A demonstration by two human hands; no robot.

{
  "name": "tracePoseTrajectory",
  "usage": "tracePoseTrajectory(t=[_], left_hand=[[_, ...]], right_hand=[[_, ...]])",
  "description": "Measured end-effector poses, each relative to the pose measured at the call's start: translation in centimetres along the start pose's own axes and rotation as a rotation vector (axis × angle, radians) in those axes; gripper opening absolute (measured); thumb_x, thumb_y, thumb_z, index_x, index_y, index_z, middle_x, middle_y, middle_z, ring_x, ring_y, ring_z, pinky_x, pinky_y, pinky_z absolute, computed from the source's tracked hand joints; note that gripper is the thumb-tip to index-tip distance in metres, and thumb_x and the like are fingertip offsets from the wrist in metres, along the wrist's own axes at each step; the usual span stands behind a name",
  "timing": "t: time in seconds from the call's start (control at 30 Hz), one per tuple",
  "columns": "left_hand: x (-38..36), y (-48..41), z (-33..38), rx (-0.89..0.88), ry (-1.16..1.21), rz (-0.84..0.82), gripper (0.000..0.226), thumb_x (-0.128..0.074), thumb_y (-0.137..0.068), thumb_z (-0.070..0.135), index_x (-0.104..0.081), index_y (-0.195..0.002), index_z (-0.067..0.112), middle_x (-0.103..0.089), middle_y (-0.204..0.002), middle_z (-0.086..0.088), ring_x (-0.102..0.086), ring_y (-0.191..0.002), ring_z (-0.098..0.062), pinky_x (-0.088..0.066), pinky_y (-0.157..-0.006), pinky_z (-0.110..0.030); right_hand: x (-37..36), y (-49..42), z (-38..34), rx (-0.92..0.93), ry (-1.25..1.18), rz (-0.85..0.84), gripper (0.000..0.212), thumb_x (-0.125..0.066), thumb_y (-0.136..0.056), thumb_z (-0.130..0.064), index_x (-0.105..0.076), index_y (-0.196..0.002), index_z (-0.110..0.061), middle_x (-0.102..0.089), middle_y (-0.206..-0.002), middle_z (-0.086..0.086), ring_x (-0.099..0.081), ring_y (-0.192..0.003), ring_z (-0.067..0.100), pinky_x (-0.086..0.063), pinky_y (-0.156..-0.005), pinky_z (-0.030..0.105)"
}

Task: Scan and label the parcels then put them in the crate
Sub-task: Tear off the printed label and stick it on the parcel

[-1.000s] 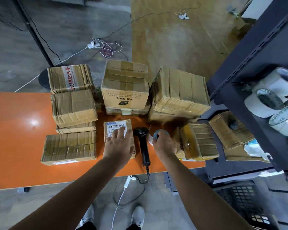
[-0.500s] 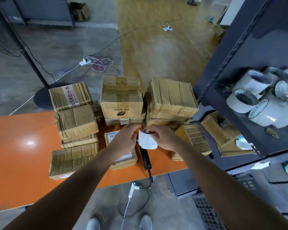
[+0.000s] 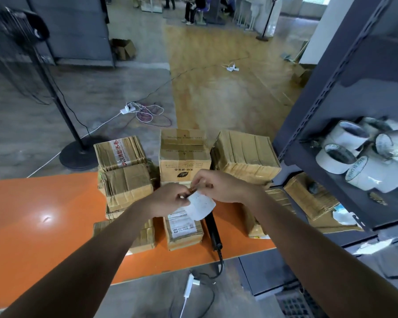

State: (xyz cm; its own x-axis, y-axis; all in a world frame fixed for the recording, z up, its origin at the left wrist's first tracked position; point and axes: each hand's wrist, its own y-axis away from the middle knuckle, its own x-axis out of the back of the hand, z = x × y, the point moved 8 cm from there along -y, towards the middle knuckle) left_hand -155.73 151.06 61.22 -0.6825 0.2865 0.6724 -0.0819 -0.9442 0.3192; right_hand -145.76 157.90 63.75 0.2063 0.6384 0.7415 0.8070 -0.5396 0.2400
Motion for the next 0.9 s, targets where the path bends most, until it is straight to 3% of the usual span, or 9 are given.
tracePoseTrajectory(t=[0.13,0.27,0.4,0.53,0.67,0.9], left_hand=[[0.9,0.8,-2.6,0.113,0.318,0.203,0.017,-0.06,-0.093,0.018,-0.069,-0.103,0.007,-0.068,-0.101,-0.014,-0.061,-0.087,-0.022,-0.041,-0.07,-0.029],[0.5,1.5,-4.5,0.278,0.777,0.357,0.018,-0.064,-0.092,0.015,-0.068,-0.108,0.008,-0.061,-0.086,-0.007,-0.053,-0.077,-0.019,-0.041,-0.07,-0.029],[-0.8,1.6,-5.0,0.36,1.088,0.372,0.018,-0.067,-0.089,0.006,-0.068,-0.105,-0.002,-0.049,-0.064,-0.002,-0.039,-0.058,-0.013,-0.03,-0.053,-0.024],[-1.5,1.7,-4.5,0.409,1.225,0.367,0.017,-0.065,-0.088,-0.002,-0.065,-0.105,-0.003,-0.045,-0.05,0.002,-0.036,-0.053,-0.012,-0.028,-0.052,-0.023],[-1.7,1.8,-4.1,0.417,1.253,0.35,0.022,-0.066,-0.085,-0.005,-0.066,-0.107,-0.001,-0.046,-0.057,0.0,-0.038,-0.055,-0.011,-0.03,-0.054,-0.023],[-1.3,2.2,-3.3,0.507,1.346,0.416,0.015,-0.066,-0.09,0.013,-0.066,-0.102,0.004,-0.056,-0.073,-0.004,-0.043,-0.056,-0.012,-0.039,-0.053,-0.022]], right_hand=[[0.6,0.0,1.6,-0.126,-0.115,0.278,0.024,-0.055,-0.099,-0.027,-0.058,-0.123,-0.023,-0.059,-0.115,-0.012,-0.056,-0.104,0.005,-0.047,-0.09,0.027],[-0.3,0.9,3.3,-0.241,-0.221,0.526,0.02,-0.055,-0.099,-0.024,-0.06,-0.116,-0.016,-0.063,-0.107,-0.007,-0.058,-0.099,0.008,-0.049,-0.089,0.027],[-3.3,0.9,3.9,-0.293,-0.517,0.435,0.021,-0.058,-0.097,-0.033,-0.054,-0.115,-0.025,-0.063,-0.118,0.0,-0.063,-0.106,0.013,-0.053,-0.095,0.042],[-3.4,1.3,3.5,-0.247,-0.684,0.459,0.018,-0.06,-0.097,-0.024,-0.058,-0.115,-0.024,-0.067,-0.111,0.0,-0.066,-0.104,0.014,-0.056,-0.093,0.044],[-3.0,1.7,2.8,-0.201,-0.693,0.447,0.02,-0.064,-0.093,-0.019,-0.059,-0.111,-0.027,-0.068,-0.11,-0.005,-0.067,-0.101,0.008,-0.058,-0.089,0.037],[-1.7,2.8,2.0,-0.161,-0.625,0.496,0.02,-0.066,-0.093,-0.018,-0.061,-0.11,-0.027,-0.066,-0.108,-0.016,-0.064,-0.1,-0.003,-0.056,-0.086,0.022]])
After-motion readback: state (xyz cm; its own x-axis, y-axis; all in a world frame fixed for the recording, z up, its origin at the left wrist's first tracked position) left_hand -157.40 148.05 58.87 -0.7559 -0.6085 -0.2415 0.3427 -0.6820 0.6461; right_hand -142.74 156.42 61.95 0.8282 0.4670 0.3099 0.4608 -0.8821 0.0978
